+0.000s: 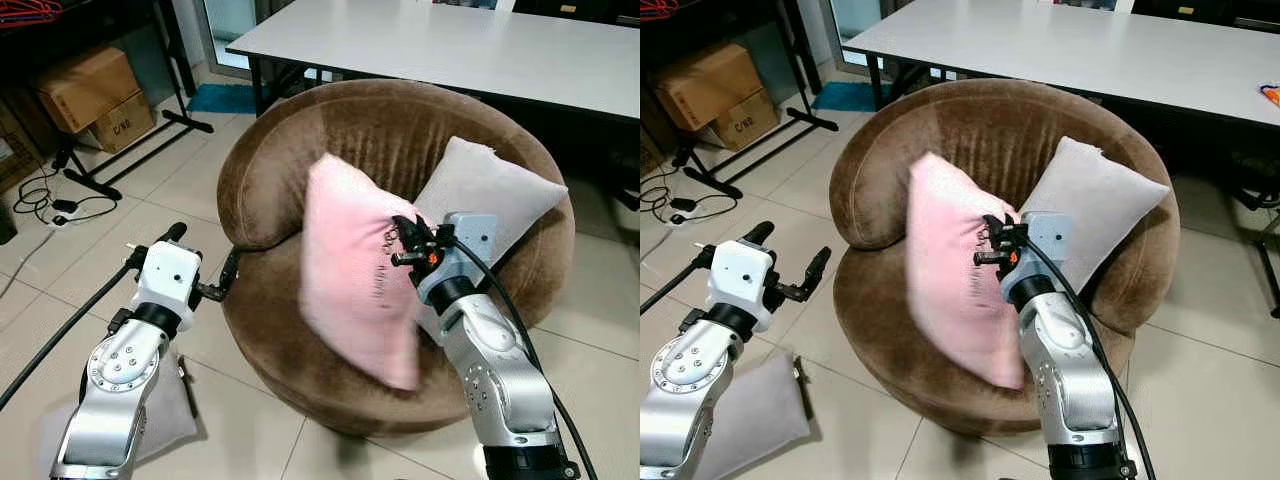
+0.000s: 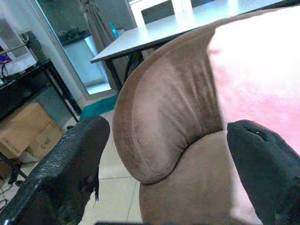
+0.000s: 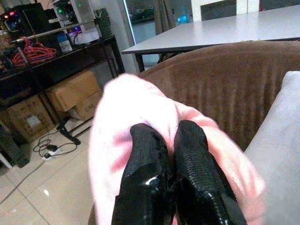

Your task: Move the pillow to the sofa from floor

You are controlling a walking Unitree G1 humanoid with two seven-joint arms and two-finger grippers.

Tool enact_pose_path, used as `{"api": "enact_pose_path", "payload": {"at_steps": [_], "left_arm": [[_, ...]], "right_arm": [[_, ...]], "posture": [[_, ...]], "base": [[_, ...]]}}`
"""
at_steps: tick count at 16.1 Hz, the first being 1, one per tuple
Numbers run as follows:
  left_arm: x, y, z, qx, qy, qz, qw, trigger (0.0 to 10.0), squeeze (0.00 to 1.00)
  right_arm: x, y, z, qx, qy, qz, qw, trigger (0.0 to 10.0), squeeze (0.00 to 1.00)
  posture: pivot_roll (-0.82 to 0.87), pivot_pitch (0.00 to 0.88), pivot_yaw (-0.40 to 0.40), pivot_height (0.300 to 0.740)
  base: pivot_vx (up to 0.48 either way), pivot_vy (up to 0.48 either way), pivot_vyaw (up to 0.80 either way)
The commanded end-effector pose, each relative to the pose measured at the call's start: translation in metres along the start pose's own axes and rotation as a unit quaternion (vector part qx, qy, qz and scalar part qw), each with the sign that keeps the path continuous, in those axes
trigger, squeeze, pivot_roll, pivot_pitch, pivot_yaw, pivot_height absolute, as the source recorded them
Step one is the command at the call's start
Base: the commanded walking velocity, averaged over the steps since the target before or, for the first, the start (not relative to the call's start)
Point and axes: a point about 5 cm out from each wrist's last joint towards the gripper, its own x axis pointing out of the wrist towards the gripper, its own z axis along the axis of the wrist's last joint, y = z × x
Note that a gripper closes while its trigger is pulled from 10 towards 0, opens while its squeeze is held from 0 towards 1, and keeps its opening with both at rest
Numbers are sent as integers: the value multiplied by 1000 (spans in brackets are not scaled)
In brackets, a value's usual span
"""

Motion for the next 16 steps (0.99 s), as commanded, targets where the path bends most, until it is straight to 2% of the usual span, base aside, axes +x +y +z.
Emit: {"api": "enact_pose_path", "payload": {"at_steps": [1,3,16], "left_arm": [[0,-2,4,1,-6,-4,1000,10000,0],[0,-2,3,1,-6,-4,1000,10000,0],[-5,-4,1,1,-6,0,1000,10000,0]], "right_arm": [[3,5,8,-2,-14,15,1000,10000,0],[4,5,9,-5,-15,16,1000,10000,0],[8,12,10,-18,-17,49,998,10000,0]], "posture": [[-30,0,24,740],[-30,0,22,740],[-16,0,-1,740]], "base": [[307,0,-800],[307,0,-678],[312,0,0]]}}
